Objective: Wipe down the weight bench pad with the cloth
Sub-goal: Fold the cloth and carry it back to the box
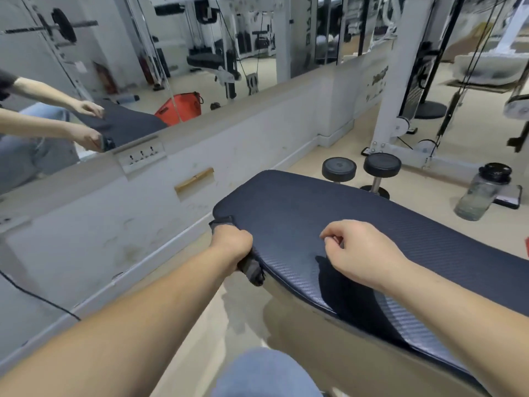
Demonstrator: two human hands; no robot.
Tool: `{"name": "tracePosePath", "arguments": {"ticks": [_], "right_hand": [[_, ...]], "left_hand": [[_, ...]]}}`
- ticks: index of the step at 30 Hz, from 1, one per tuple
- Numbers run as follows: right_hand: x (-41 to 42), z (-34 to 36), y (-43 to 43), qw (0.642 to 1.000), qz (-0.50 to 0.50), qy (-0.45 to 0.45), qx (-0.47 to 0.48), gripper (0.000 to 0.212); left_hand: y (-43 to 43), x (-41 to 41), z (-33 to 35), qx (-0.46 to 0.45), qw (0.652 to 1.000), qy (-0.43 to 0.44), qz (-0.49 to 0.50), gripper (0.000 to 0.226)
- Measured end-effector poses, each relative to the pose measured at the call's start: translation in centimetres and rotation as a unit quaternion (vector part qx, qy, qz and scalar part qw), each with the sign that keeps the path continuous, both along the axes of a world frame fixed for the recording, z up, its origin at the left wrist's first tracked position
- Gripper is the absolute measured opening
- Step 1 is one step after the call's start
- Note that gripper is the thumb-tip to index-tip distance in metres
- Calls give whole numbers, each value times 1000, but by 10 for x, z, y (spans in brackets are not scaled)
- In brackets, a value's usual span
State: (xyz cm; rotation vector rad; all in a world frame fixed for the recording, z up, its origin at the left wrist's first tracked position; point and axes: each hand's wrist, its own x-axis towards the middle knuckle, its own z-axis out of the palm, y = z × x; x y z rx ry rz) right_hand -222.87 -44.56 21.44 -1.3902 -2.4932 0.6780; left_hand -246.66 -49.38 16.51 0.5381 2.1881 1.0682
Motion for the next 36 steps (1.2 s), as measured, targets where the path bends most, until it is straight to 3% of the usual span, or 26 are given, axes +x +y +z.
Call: {"name": "tracePosePath", "arguments": {"ticks": [3,10,15,20,27,33,36], "right_hand": [[37,4,-21,999,-24,23,-22,22],[146,1,-64,995,-67,-22,-76,22],[220,-6,-83,991,-79,-49,-96,24],[285,-16,-107,986,-132,2,-105,27],[357,-7,-127,971,-167,-83,-150,38],[423,12,-161,917,-231,-126,-298,29],[462,20,-181,894,-304,-90,-316,30]], "left_hand": [[-13,45,13,14,998,-60,32,25],[-41,154,-12,-34,996,-49,71,70],[-65,264,-11,-7,994,-47,99,56],[-70,370,-28,-4,998,-66,3,51],[-92,462,-42,19,995,-56,-77,36],[-115,552,-23,9,966,-148,-212,33],[-123,592,-10,-11,934,-262,-242,27]]}}
